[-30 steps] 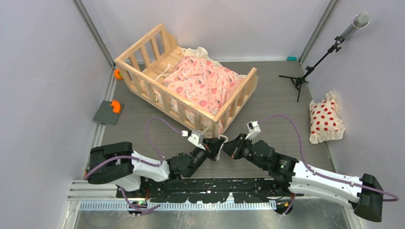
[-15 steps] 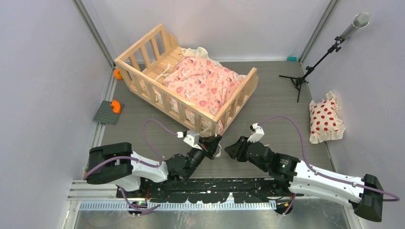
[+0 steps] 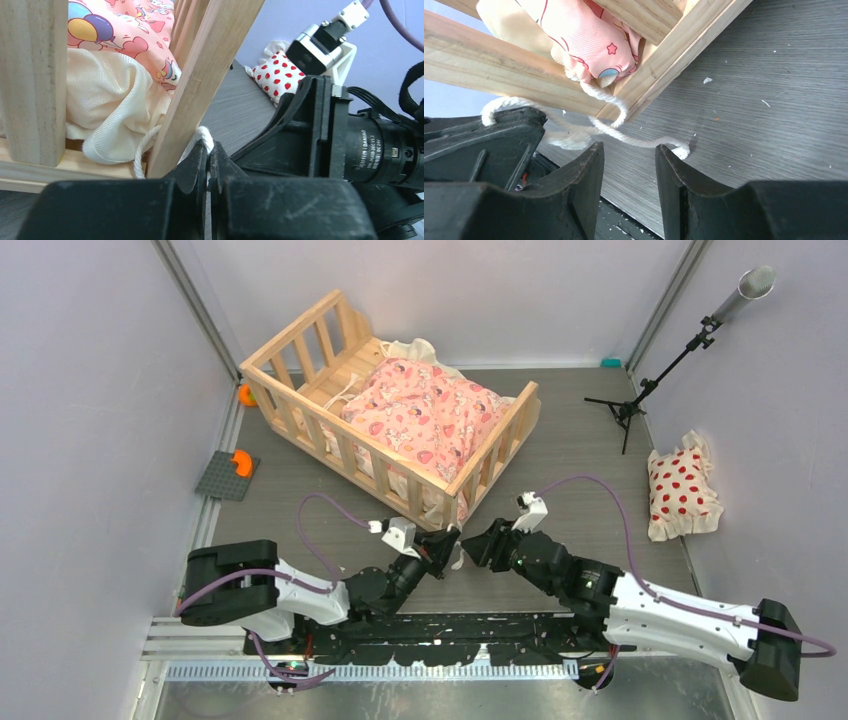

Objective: Set up the pet bed

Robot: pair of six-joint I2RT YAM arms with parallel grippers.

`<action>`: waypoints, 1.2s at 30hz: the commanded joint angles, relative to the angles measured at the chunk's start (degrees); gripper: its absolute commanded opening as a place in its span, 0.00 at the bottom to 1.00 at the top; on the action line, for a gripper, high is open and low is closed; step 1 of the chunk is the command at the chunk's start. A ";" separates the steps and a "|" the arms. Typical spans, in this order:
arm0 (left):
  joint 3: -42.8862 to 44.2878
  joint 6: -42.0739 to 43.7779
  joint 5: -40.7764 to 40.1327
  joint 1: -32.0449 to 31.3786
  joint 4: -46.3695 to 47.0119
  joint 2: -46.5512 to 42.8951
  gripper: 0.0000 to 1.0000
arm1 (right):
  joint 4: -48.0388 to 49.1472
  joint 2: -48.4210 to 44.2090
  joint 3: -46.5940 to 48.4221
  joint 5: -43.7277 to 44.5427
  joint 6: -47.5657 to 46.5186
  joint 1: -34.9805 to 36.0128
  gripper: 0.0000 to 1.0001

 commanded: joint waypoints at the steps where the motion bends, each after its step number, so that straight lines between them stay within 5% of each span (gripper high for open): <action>1: -0.33 0.62 -2.54 -0.57 3.94 -1.46 0.00 | 5.95 4.40 4.35 -0.81 -6.87 -0.29 0.48; 21: 0.51 1.44 -2.36 -0.80 3.94 -1.57 0.00 | 12.99 10.46 4.46 -23.09 -16.47 -13.29 0.44; 36: 0.46 1.27 -1.99 -0.79 3.92 -1.50 0.00 | 16.15 13.14 4.93 -25.73 -19.68 -15.49 0.37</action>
